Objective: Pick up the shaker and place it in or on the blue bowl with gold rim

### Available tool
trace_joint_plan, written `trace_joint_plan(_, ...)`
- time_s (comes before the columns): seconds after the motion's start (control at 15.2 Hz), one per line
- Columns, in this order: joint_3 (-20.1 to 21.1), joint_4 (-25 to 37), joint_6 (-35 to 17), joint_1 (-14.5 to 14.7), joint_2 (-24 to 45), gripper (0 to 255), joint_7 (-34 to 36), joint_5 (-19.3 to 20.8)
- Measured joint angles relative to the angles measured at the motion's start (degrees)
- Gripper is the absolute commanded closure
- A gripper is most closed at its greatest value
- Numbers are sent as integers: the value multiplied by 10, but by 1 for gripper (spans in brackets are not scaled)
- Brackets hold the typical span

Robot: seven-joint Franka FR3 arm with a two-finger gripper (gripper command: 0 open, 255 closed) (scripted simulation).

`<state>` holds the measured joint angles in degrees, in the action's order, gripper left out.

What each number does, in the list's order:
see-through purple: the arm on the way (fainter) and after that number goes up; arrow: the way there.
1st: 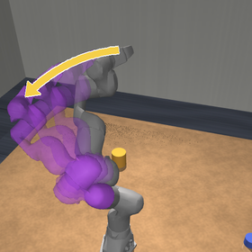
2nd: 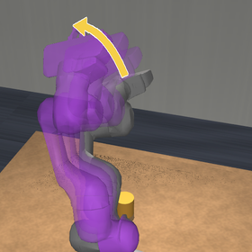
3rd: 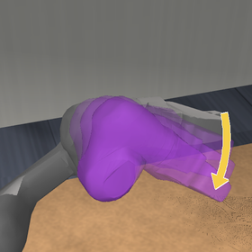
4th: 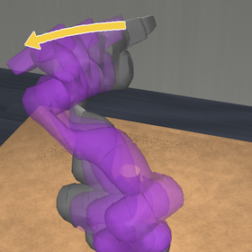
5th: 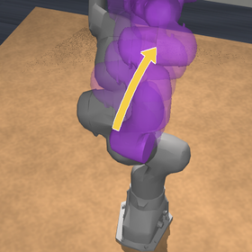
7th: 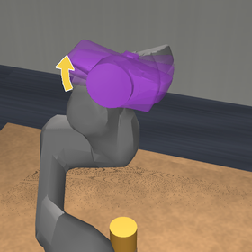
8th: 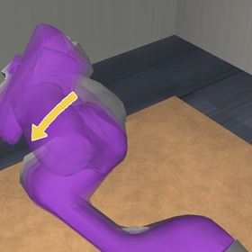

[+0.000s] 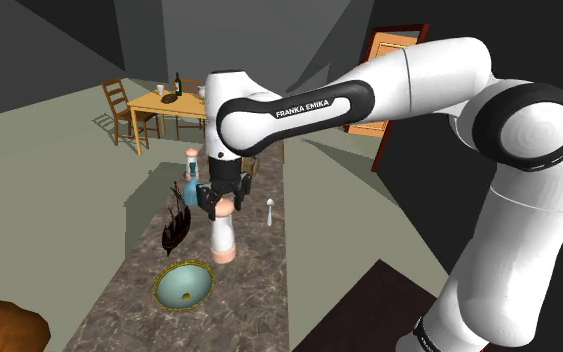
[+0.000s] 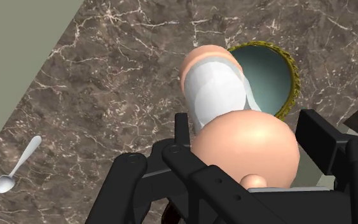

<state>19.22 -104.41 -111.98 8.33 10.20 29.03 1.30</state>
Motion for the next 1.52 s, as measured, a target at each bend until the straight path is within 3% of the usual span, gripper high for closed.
trace_joint_plan(0.53, 11, 256, 103, 70, 159, 255, 74, 53)
trace_joint_plan(0.73, 10, 264, 94, 76, 178, 255, 79, 58)
trace_joint_plan(1.52, 6, 193, 10, 73, 193, 255, 83, 65)
